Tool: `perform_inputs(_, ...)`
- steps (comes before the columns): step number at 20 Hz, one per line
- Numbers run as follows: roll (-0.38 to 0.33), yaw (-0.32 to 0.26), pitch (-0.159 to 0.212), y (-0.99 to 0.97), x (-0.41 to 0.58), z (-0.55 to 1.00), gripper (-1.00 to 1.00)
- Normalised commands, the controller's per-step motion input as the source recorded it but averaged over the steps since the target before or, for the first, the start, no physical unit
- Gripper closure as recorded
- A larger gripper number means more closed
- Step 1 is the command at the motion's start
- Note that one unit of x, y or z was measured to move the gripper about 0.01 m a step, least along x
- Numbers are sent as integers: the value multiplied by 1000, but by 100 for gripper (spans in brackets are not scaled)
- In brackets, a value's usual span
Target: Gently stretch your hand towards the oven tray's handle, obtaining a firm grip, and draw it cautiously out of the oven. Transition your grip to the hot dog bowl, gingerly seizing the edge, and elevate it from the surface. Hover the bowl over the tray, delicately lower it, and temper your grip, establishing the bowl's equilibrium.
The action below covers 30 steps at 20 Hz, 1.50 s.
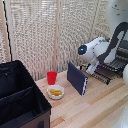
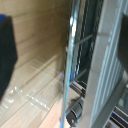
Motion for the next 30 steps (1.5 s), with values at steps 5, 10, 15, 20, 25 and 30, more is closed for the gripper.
perform_inputs(5,0,-122,0,161,170,818,-100)
perform_inputs(10,25,-158,3,175,244,870,-100)
perform_inputs(15,89,-172,0,310,287,697,-100)
perform_inputs(20,114,-172,0,370,289,611,-100)
perform_inputs(25,116,-172,0,377,283,609,-100)
perform_inputs(30,120,-152,-2,479,226,649,-100)
